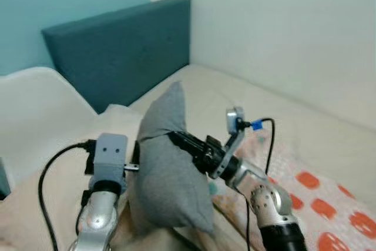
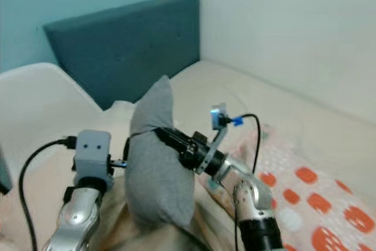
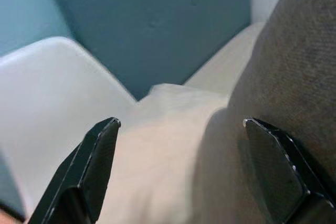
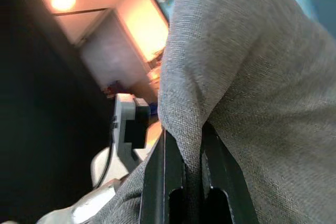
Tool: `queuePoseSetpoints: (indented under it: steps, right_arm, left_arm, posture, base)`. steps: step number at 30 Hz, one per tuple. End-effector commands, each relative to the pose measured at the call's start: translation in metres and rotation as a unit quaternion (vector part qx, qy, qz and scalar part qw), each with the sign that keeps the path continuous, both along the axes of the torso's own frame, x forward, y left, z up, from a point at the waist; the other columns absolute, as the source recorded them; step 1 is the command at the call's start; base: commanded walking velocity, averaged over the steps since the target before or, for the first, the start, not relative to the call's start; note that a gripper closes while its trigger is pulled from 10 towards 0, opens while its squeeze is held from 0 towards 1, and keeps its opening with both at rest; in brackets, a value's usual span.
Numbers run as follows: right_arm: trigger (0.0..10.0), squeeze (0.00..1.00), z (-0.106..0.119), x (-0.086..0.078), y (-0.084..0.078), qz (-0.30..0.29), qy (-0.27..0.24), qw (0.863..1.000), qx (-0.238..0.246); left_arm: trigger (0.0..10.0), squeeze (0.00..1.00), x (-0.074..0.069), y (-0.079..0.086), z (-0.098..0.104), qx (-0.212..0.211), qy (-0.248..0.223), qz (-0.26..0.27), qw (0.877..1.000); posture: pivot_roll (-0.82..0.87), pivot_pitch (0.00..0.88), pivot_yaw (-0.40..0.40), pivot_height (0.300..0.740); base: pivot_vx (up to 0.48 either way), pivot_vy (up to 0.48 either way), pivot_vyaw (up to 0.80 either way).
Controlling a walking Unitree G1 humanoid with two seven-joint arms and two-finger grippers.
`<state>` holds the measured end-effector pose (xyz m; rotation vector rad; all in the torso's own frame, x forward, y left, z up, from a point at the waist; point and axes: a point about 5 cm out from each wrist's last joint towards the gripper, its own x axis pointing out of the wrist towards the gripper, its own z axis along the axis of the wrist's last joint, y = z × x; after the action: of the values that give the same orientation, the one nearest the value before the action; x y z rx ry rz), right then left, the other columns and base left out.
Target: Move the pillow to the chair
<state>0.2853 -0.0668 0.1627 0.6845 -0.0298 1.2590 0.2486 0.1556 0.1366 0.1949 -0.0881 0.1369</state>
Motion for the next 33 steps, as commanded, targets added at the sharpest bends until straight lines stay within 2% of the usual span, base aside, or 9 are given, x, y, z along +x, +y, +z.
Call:
queuePoseSetpoints:
  steps: [1,11,14,15,17,19,23,28,33]
  right_arm:
    - [10.0,0.0,0.015,-0.003,0.006,0.027,-0.031,0.999,0.032]
    - [10.0,0.0,0.017,-0.007,0.006,0.044,-0.035,0.998,0.04]
    - [10.0,0.0,0.03,-0.01,0.005,0.065,-0.056,0.995,0.059]
    - [10.0,0.0,0.042,-0.012,0.005,0.08,-0.071,0.991,0.075]
    - [10.0,0.0,0.044,-0.013,0.005,0.083,-0.073,0.991,0.078]
    - [10.0,0.0,0.057,-0.014,0.004,0.092,-0.08,0.987,0.106]
    - [10.0,0.0,0.069,-0.018,0.004,0.105,-0.093,0.982,0.13]
    - [10.0,0.0,0.07,-0.018,0.005,0.104,-0.094,0.982,0.124]
    - [10.0,0.0,0.065,-0.015,0.004,0.094,-0.081,0.985,0.118]
  left_arm:
    - [10.0,0.0,-0.002,-0.003,-0.007,-0.011,0.016,-0.008,1.0]
    - [10.0,0.0,-0.002,-0.003,-0.008,-0.018,0.015,-0.009,1.0]
    - [10.0,0.0,-0.002,-0.003,-0.009,-0.019,0.014,-0.011,1.0]
    - [10.0,0.0,-0.002,-0.003,-0.009,-0.019,0.014,-0.012,1.0]
    - [10.0,0.0,-0.002,-0.003,-0.009,-0.02,0.014,-0.012,1.0]
    - [10.0,0.0,-0.002,-0.002,-0.009,-0.021,0.013,-0.009,1.0]
    - [10.0,0.0,-0.002,0.001,-0.009,-0.025,0.013,-0.003,1.0]
    - [10.0,0.0,0.0,0.014,-0.008,-0.059,0.012,0.036,0.998]
    - [10.0,0.0,-0.001,0.016,-0.009,-0.066,0.012,0.045,0.997]
  posture:
    - [0.13,0.0,-0.035,0.735]
    - [0.13,0.0,-0.036,0.735]
    - [0.14,0.0,-0.037,0.735]
    - [0.14,0.0,-0.037,0.735]
    - [0.14,0.0,-0.037,0.735]
    - [0.13,0.0,-0.038,0.735]
    - [0.13,0.0,-0.041,0.735]
    - [0.13,0.0,-0.042,0.735]
    - [0.14,0.0,-0.044,0.735]
  base:
    - [0.0,0.0,0.71]
    - [0.0,0.0,0.71]
    - [0.0,0.0,0.71]
    - [0.0,0.0,0.7]
    - [0.0,0.0,0.7]
    - [0.0,0.0,0.7]
    - [0.0,0.0,0.7]
    - [0.0,0.0,0.7]
    - [0.0,0.0,0.7]
